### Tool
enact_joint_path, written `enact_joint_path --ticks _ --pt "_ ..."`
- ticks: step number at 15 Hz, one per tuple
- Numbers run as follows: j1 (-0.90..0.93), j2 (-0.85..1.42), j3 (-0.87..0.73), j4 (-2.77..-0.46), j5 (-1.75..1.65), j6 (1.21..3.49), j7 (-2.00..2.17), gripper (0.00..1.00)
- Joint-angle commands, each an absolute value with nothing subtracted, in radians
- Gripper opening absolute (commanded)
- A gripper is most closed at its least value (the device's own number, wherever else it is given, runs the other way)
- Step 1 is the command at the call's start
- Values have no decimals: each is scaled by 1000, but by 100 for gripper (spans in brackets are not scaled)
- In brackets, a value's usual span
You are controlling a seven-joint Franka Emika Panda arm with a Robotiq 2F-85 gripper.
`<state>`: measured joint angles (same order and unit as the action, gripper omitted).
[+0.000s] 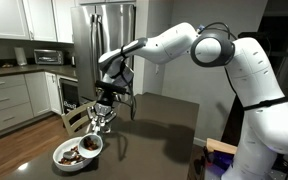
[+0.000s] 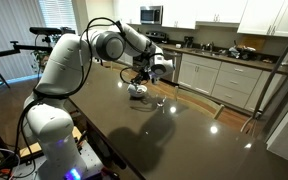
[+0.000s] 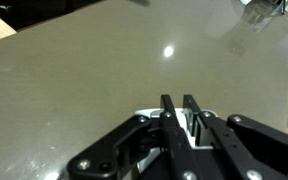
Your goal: Slide the white mug to the right, pour the contents in the white mug into the bowl
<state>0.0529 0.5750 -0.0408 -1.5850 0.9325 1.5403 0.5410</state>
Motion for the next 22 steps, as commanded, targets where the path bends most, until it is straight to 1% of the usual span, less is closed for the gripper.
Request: enact_joint_path --ticks 1,2,3,13,22 --pt "46 575 -33 -1584 928 1541 543 16" --pt "46 575 -33 -1584 928 1541 543 16" --pt "46 575 -33 -1584 928 1541 543 7" --pt "56 608 -33 -1518 908 1649 525 7" --pt "86 573 -12 -1546 832 1792 437 7"
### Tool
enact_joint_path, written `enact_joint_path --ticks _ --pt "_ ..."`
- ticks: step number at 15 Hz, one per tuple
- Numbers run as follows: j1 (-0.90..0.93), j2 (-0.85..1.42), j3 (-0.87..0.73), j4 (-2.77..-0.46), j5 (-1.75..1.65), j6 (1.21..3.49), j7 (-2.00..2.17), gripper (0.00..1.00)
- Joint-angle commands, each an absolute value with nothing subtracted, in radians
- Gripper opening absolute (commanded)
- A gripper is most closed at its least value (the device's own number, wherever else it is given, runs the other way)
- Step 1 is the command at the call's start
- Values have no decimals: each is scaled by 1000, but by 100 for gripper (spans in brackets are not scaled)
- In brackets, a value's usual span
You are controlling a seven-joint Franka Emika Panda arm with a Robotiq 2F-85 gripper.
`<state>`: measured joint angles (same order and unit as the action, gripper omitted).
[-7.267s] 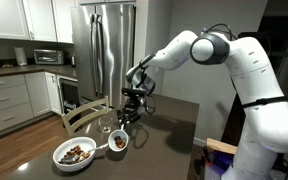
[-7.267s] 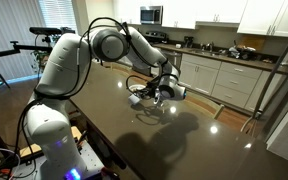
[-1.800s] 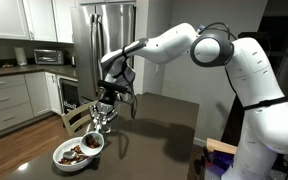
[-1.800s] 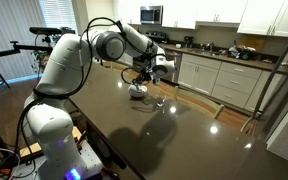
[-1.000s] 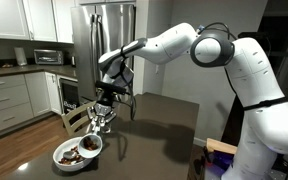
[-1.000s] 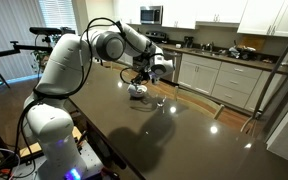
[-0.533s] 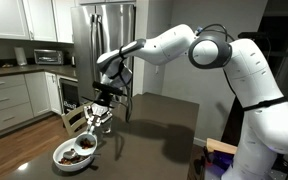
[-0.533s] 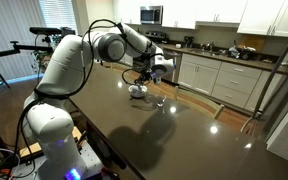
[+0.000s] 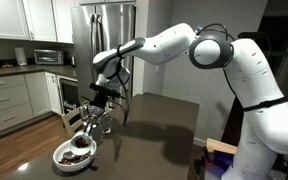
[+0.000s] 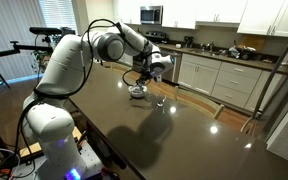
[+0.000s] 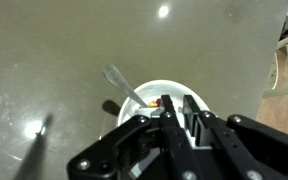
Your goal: Slide the white mug to the right, pour the contents in the white mug into the bowl
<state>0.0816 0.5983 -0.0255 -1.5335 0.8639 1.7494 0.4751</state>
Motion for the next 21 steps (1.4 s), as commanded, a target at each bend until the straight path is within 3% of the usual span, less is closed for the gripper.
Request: enact_joint_path --ticks 1,10,11,13,14,21 --pt "88 570 -8 -1549 825 1806 430 7" --pt "84 596 25 -1540 803 1885 400 7" --pt "84 597 26 -1540 803 1887 399 16" --pt "84 604 26 -1540 803 1887 399 16" --pt "84 606 26 -1540 803 1887 399 7" --pt "113 562 28 -1589 764 2019 356 7"
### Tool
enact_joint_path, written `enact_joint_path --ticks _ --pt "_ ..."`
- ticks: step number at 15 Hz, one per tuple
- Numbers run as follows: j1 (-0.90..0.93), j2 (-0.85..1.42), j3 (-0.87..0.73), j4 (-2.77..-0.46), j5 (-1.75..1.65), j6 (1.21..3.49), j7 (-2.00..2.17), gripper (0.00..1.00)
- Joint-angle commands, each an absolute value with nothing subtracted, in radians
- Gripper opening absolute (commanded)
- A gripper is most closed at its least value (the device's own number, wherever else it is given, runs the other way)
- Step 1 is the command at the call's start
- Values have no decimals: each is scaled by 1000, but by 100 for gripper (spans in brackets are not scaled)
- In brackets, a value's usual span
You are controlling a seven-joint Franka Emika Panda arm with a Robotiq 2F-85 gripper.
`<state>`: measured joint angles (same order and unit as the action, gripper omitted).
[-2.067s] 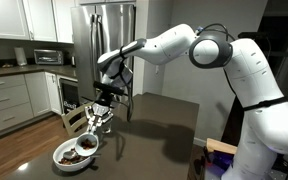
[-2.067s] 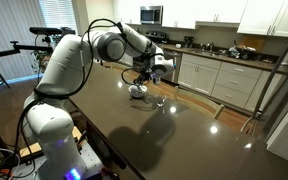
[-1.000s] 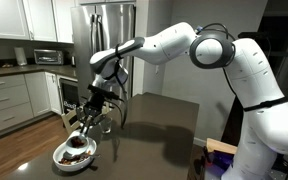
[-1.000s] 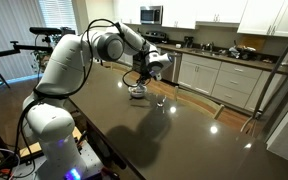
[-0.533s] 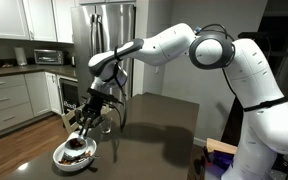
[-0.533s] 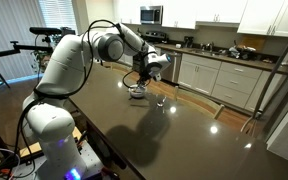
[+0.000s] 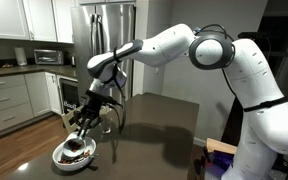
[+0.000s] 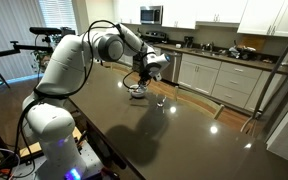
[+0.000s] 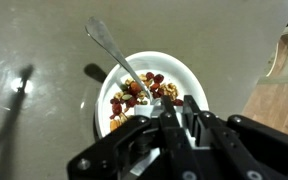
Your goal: Slide the white mug to the right, pour the contents in the white mug into the bowl
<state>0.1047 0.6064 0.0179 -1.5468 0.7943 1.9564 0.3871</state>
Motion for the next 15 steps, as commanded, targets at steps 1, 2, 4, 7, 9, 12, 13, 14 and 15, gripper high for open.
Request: enact_joint_path --ticks 1,2,4,7,9,12,13,14,15 --pt "117 557 29 -1594 754 2040 353 7" --pt "119 553 32 -1599 745 2056 350 7" --pt "123 547 38 -1607 732 2082 348 7" --pt "110 590 53 -1563 725 2057 382 7" --pt "110 592 55 -1563 725 2056 382 16" --pt "109 599 55 -1563 725 2057 382 16" --pt "109 599 55 -1563 725 2057 382 16" --pt "110 592 53 -1568 723 2060 381 7" --pt "112 581 51 -1580 722 2071 380 7"
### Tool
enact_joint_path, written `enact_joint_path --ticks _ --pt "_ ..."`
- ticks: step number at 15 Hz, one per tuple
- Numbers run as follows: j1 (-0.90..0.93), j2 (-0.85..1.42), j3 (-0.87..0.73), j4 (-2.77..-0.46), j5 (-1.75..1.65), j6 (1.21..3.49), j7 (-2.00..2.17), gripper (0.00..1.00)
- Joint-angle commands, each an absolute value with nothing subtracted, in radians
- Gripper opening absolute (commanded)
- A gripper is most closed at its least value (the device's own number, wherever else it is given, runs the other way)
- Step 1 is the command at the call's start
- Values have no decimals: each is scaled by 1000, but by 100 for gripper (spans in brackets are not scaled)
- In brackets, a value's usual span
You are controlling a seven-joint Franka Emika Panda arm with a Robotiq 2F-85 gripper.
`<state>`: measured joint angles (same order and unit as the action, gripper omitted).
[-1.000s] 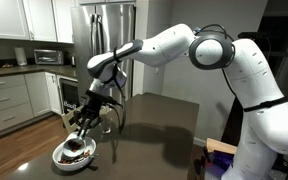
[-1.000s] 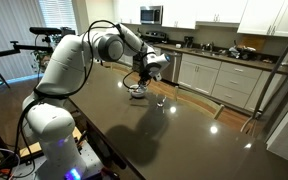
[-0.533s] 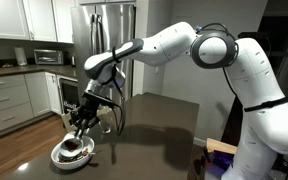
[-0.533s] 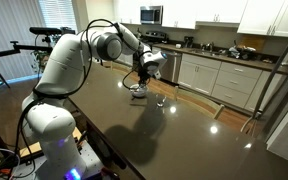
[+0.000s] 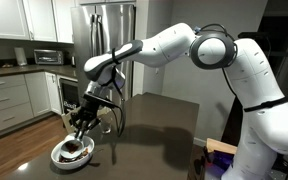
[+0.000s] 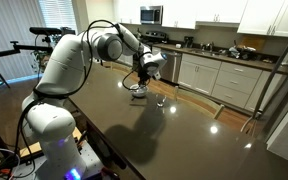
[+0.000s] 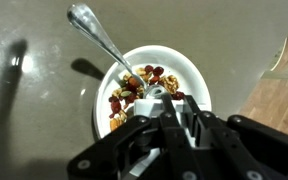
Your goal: Slide the white mug to the right, pour the contents in the white mug into the bowl
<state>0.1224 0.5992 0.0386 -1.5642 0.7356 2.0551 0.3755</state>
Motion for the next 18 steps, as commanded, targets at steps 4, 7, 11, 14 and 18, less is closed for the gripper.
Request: enact_joint_path --ticks 4,7,11,14,18 --pt "118 550 47 -1607 713 2095 377 7" --pt "123 530 44 -1624 702 2113 376 7" --pt "124 492 48 -1663 680 2160 370 7" --pt "127 456 52 -1706 666 2226 352 7" --pt "134 425 71 -1765 633 2336 318 7"
